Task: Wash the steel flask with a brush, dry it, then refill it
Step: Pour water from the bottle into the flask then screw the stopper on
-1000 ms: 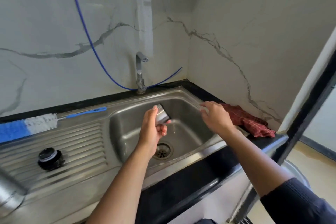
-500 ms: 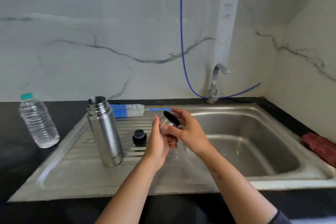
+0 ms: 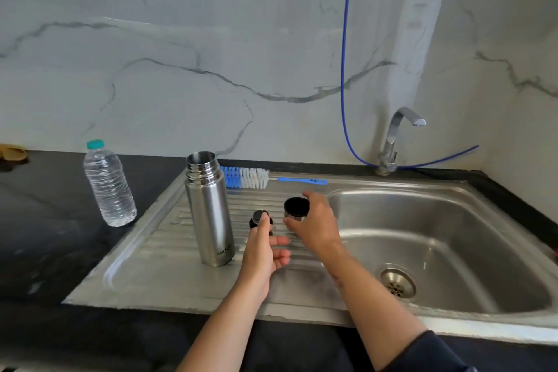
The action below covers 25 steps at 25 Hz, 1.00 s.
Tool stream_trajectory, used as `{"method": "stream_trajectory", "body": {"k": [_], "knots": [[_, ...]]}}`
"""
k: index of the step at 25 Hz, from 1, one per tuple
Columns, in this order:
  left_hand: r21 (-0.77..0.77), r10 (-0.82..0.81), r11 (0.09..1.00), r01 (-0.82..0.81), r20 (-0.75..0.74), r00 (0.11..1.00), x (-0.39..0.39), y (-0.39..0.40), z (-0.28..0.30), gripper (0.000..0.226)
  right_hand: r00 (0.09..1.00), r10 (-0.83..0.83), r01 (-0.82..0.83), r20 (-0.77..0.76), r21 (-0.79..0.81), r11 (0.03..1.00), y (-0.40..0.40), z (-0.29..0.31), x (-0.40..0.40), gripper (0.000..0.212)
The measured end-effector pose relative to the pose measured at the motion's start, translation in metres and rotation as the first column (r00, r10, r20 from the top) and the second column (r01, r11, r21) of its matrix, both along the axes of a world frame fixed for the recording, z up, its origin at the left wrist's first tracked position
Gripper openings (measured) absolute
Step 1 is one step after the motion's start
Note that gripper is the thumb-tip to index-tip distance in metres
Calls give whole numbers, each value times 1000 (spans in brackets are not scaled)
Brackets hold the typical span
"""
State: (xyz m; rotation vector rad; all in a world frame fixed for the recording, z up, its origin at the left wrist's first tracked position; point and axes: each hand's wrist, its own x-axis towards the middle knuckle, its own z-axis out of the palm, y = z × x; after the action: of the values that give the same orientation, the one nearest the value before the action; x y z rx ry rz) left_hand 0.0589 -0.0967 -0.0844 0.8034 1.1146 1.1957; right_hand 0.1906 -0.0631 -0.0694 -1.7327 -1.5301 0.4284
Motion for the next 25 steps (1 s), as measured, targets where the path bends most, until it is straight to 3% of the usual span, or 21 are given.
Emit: {"method": "stream_trajectory", "body": {"k": [11, 16, 18, 20, 23, 25], "knots": [[-13, -29, 1000, 29, -25, 999, -1, -4, 3, 45, 999, 33, -32, 40, -21, 999, 1, -13, 3, 79], [227, 6, 973, 31, -159, 987, -39, -26, 22, 47, 995, 23, -58, 95, 389, 920, -11, 2, -27, 37], [367, 89, 930, -33, -136, 987, -66, -41, 33, 49, 993, 114, -117, 35, 477, 871, -13, 9, -53, 24], [470, 188, 873, -130, -78, 979, -98, -55, 46, 47, 966, 221, -137, -131, 463, 876, -15, 17, -79, 19], [523, 407, 783, -337, -20, 913, -152, -50, 64, 40, 863, 339, -191, -375, 377, 906, -19, 24, -107, 26], [516, 550, 722, -460, -25, 835, -189, -30, 72, 29, 823, 385, -239, -418, 361, 901, -21, 21, -117, 45]]}}
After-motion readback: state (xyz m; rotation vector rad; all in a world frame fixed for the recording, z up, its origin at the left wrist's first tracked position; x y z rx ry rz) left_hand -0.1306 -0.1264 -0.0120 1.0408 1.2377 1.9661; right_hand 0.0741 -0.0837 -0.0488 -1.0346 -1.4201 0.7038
